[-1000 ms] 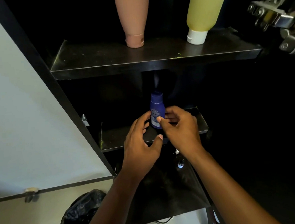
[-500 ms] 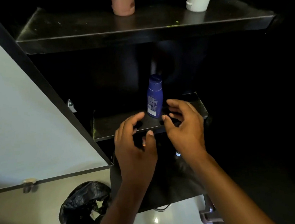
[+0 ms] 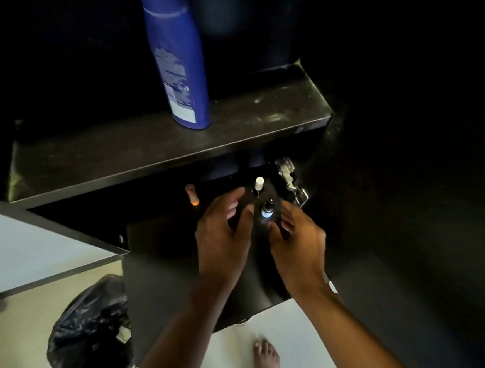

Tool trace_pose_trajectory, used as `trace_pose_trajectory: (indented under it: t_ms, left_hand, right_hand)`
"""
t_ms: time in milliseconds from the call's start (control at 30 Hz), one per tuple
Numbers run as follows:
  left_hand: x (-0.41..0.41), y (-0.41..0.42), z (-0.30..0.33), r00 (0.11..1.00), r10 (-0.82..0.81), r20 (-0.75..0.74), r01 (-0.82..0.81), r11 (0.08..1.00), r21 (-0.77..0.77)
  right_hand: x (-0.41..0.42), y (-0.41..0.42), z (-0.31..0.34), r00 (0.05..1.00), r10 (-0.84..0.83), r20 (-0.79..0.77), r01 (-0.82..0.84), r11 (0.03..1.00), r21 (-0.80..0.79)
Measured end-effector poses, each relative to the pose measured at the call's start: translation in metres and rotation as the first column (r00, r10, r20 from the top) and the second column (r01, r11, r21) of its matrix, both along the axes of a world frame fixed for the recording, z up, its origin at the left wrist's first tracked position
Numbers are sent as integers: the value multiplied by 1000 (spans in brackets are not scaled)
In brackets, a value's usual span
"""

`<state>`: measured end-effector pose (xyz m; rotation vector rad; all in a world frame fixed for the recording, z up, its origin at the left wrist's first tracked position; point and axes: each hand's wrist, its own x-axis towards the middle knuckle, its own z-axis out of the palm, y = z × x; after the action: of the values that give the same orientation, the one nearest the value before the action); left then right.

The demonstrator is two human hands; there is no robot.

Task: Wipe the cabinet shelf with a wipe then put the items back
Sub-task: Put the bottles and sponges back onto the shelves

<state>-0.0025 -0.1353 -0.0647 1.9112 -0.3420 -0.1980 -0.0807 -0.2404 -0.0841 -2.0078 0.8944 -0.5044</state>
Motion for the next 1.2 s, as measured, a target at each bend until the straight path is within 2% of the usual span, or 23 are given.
trace_pose_trajectory:
  t_ms: [67, 267, 467, 700, 800, 900, 967, 1100, 1200]
  left_hand:
    - [17, -15, -15, 1000, -16, -17, 17, 998, 57]
    - [46, -45, -35, 984, -156, -84, 169, 970, 175]
    - [56, -53, -36, 974, -187, -127, 217, 932, 290]
    - [48, -38, -26, 985, -163, -57, 172, 961, 216]
    - [37, -19, -5, 988, -151, -3, 150, 975, 167]
    - [19, 5, 31, 987, -153, 54, 141, 974, 179]
    - [6, 22, 61, 983, -148, 106, 127, 975, 181]
    - [-17, 51, 142, 973, -156, 170, 128, 978, 167]
    - [-27, 72, 218, 964, -153, 217, 131, 985, 113]
  right_hand:
    - [13, -4, -15, 1000, -10, -20, 9, 1000, -29]
    - [35, -7, -34, 995, -102, 1, 101, 994, 44]
    - [36, -7, -31, 994, -106, -13, 107, 994, 29]
    - [23, 1, -17, 991, -131, 23, 131, 991, 1]
    - [12, 9, 19, 985, -156, 79, 155, 988, 25]
    - [-4, 20, 70, 988, -132, 77, 134, 991, -24]
    - [-16, 28, 106, 991, -103, 88, 101, 995, 23]
    - [-34, 44, 182, 987, -84, 136, 90, 995, -39]
    - [-39, 55, 248, 968, -72, 239, 89, 994, -61]
